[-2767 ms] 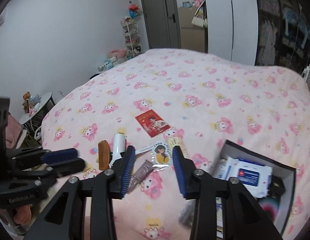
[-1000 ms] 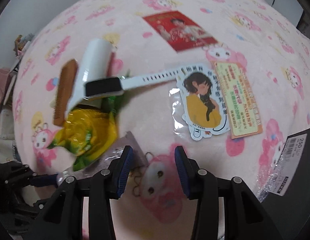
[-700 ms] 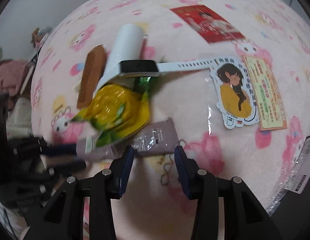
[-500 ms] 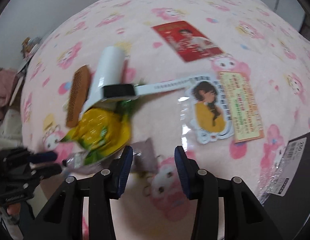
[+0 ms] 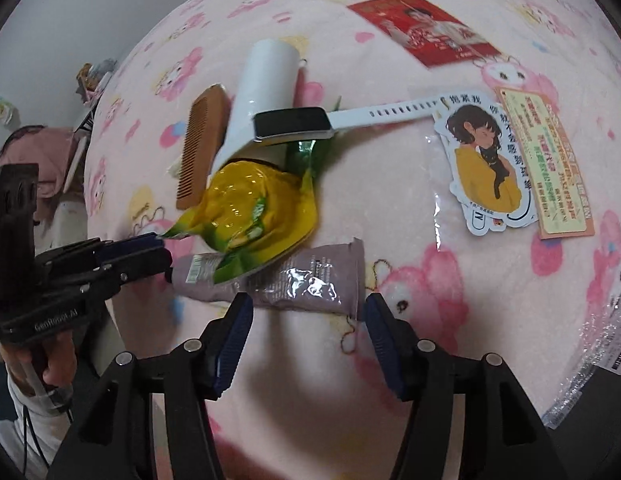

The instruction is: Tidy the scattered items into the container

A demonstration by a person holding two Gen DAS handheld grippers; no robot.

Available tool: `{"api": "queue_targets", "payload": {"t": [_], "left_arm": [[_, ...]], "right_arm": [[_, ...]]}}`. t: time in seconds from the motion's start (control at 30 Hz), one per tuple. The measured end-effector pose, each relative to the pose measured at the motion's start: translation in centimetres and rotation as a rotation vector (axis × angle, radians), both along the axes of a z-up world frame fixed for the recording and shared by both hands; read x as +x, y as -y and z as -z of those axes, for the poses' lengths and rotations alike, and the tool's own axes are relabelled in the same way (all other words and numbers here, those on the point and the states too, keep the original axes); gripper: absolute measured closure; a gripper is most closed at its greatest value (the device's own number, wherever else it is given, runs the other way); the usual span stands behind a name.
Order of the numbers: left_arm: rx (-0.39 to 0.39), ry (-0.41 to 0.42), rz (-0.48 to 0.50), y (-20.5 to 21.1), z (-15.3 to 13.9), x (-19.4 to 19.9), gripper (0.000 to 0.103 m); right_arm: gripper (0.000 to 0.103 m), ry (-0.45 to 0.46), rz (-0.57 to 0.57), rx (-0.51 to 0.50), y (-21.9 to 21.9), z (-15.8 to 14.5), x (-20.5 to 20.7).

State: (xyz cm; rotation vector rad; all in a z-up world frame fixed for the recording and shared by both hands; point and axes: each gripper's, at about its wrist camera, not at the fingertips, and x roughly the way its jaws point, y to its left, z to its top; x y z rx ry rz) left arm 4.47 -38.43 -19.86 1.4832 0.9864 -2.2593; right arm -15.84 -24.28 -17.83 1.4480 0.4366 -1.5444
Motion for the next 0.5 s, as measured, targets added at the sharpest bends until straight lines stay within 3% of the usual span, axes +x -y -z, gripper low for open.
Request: {"api": "queue_targets", "payload": {"t": [0.13,0.23,0.4,0.5], "left_arm": [[0.076,-0.022,-0.004,-0.1,0.7,1.0,0.073],[0.086,-0.022,-0.026,0.3,1.3,0.8,0.074],[0.079,-0.008,-0.039,0.5,1.2,-0.2,0.074],[0.079,-0.007,-0.055,0.8,1.2,0.0,0.074]], "right_arm": [[0.048,-0.029,0.058,-0.024,-0.4,-0.2,-0.9],[0.048,-0.033,0.085,0.021,-0.2,1.4,-1.3],[0.047,0.079,0.06,-0.043,-0.2,2.5,-1.5],[0.047,0.055,0.019,-0.045,-0.5,1.8,-0.5]]}}
